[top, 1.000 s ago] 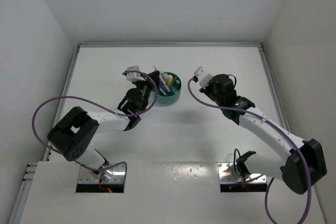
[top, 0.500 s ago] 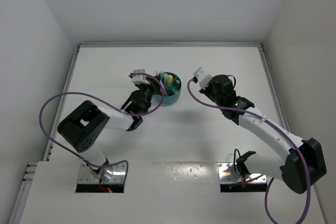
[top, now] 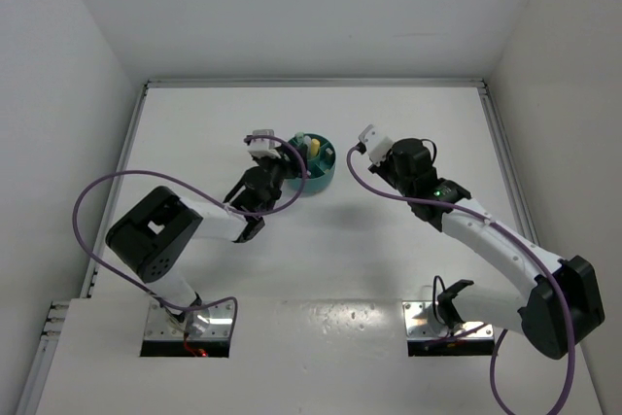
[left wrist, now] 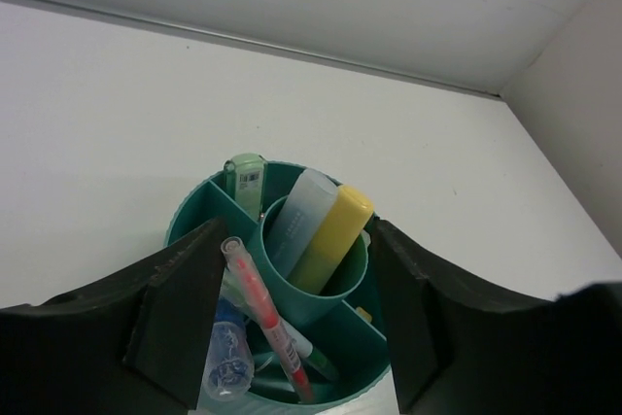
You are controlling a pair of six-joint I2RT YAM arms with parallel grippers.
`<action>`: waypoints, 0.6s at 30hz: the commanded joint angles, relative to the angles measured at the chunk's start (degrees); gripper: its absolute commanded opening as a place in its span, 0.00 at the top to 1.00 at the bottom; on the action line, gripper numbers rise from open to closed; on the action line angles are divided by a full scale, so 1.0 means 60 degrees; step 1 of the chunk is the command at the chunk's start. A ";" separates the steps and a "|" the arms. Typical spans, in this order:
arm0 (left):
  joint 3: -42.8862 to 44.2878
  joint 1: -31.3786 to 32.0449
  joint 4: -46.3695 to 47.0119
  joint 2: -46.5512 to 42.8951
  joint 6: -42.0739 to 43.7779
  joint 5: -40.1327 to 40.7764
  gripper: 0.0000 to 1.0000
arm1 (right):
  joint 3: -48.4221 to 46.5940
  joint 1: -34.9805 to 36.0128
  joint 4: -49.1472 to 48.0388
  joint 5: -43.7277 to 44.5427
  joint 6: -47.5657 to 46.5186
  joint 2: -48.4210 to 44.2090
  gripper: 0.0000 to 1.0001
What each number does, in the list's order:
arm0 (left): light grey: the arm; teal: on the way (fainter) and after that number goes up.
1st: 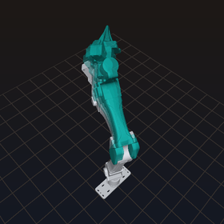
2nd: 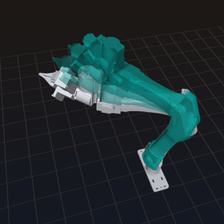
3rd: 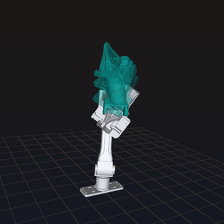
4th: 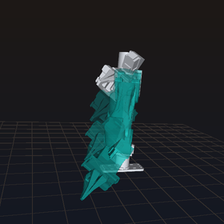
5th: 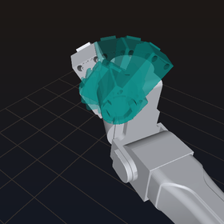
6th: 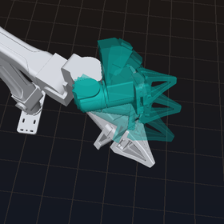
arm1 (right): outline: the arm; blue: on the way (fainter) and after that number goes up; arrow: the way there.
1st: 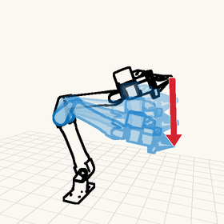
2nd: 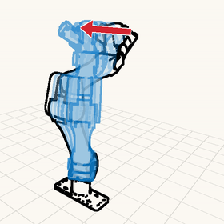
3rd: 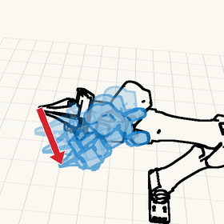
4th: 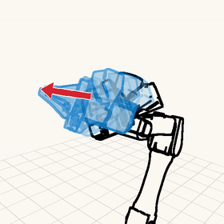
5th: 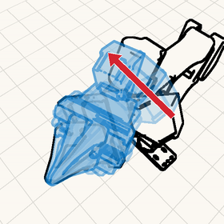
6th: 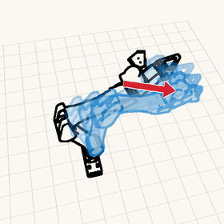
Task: Sort the stationery into containers
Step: Place the pen in the storage box, then reset both arms
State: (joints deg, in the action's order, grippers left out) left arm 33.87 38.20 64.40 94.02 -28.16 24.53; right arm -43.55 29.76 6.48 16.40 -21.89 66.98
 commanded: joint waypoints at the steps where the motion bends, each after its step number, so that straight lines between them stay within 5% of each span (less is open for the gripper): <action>1: 0.0244 0.0065 0.0137 -0.0551 0.0458 -0.0338 0.33 | 0.0022 -0.0038 -0.0260 0.0020 0.0001 -0.0001 0.94; 3: 0.0521 0.0166 -0.0024 -0.1134 0.0737 -0.0426 0.32 | 0.0022 -0.0038 -0.0260 -0.0067 0.0001 -0.0001 0.87; 4: 0.0638 0.0283 -0.0156 -0.1385 0.0898 -0.0427 0.32 | 0.0022 -0.0038 -0.0260 -0.0068 0.0001 -0.0001 0.64; 7: 0.1399 0.0707 -0.1442 -0.2626 0.1732 -0.0005 0.33 | 0.0022 -0.0038 -0.0173 -0.0068 0.0102 -0.0089 0.19; 9: 0.3000 0.0856 -0.4845 -0.3216 0.1664 0.1076 0.58 | -0.0081 -0.0038 0.0018 -0.0505 0.0206 -0.0191 0.09; 10: 0.3738 0.0943 -0.6513 -0.3378 0.1212 0.2314 1.00 | -0.0197 -0.0038 0.0178 -0.1029 0.0467 -0.0192 0.00; 11: 0.4412 0.0799 -0.9430 -0.3481 0.0424 0.2776 1.00 | -0.0314 -0.0038 0.0484 -0.1310 0.0629 -0.0192 0.00; 13: 0.5250 0.0332 -1.0932 -0.3598 0.0692 0.1853 1.00 | -0.0431 -0.0038 0.0662 -0.2026 0.1212 -0.0192 0.00; 14: 0.5254 0.0329 -1.1751 -0.3875 0.0927 0.1539 0.97 | -0.0577 -0.0038 0.0663 -0.2132 0.1434 -0.0192 0.00; 15: 0.5065 0.0329 -1.2078 -0.4052 0.1277 0.1304 0.78 | -0.0579 -0.0038 0.0663 -0.2133 0.1683 -0.0192 0.00; 17: 0.4962 0.0241 -1.2824 -0.4316 0.1281 0.0557 0.01 | -0.0696 0.0065 0.0285 -0.1477 0.2620 -0.0293 0.00; 18: 0.4874 0.0241 -1.3350 -0.4448 0.1368 0.0322 0.00 | -0.0696 0.0065 0.0282 -0.1474 0.2739 -0.0396 0.00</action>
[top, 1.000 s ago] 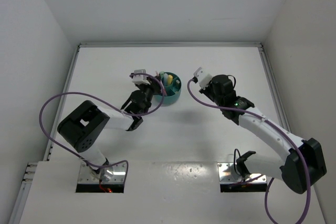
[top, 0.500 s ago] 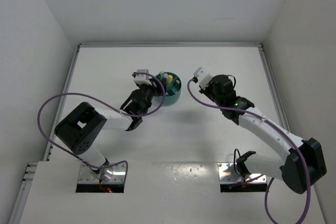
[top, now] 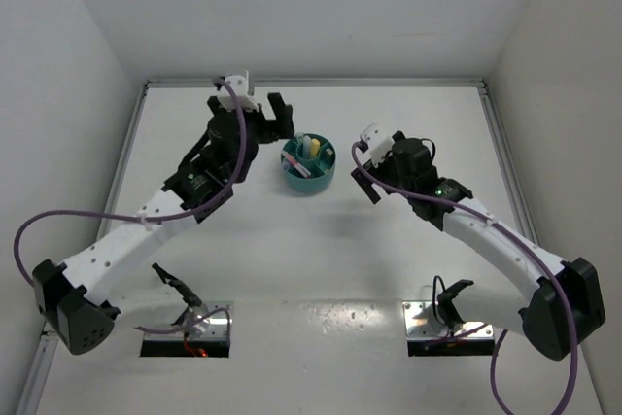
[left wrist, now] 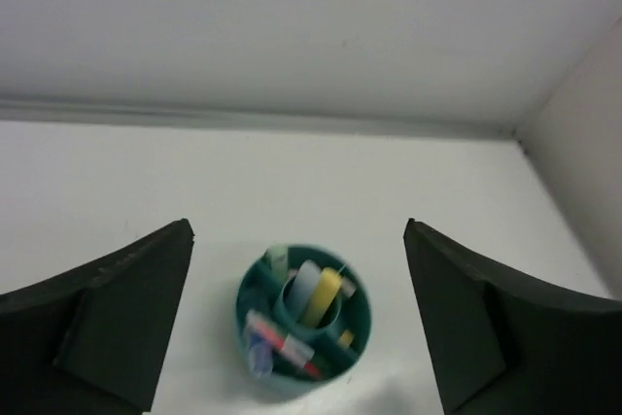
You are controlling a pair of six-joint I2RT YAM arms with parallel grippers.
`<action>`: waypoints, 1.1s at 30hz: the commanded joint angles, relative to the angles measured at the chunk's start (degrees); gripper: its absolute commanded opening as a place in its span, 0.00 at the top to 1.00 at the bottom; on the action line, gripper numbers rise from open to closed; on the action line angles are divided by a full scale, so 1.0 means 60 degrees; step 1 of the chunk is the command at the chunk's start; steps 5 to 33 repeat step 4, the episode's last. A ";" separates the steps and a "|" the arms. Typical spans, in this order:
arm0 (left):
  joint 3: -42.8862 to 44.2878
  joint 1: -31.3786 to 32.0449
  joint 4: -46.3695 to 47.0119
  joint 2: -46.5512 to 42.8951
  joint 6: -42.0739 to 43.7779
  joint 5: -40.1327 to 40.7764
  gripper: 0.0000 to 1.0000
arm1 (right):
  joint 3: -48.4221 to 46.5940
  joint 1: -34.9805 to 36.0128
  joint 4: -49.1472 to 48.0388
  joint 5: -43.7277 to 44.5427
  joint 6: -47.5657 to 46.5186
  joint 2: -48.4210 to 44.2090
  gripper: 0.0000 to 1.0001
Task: Sort the stationery into containers
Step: Reset both arms
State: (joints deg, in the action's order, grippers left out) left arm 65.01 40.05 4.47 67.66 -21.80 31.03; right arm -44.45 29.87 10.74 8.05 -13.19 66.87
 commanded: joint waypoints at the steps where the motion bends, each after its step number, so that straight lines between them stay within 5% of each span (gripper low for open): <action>1: -0.0753 -0.0069 -0.3468 -0.0476 0.0309 -0.1008 0.00 | -0.0546 0.0046 -0.0428 -0.0083 0.1290 -0.0480 0.00; 4: -0.1952 -0.0229 -0.3587 -0.1632 0.0498 -0.0457 0.00 | -0.0343 -0.0041 -0.0838 0.0430 0.2167 -0.0890 0.00; 33: -0.1952 -0.0229 -0.3587 -0.1632 0.0498 -0.0457 0.00 | -0.0343 -0.0041 -0.0838 0.0430 0.2167 -0.0890 0.00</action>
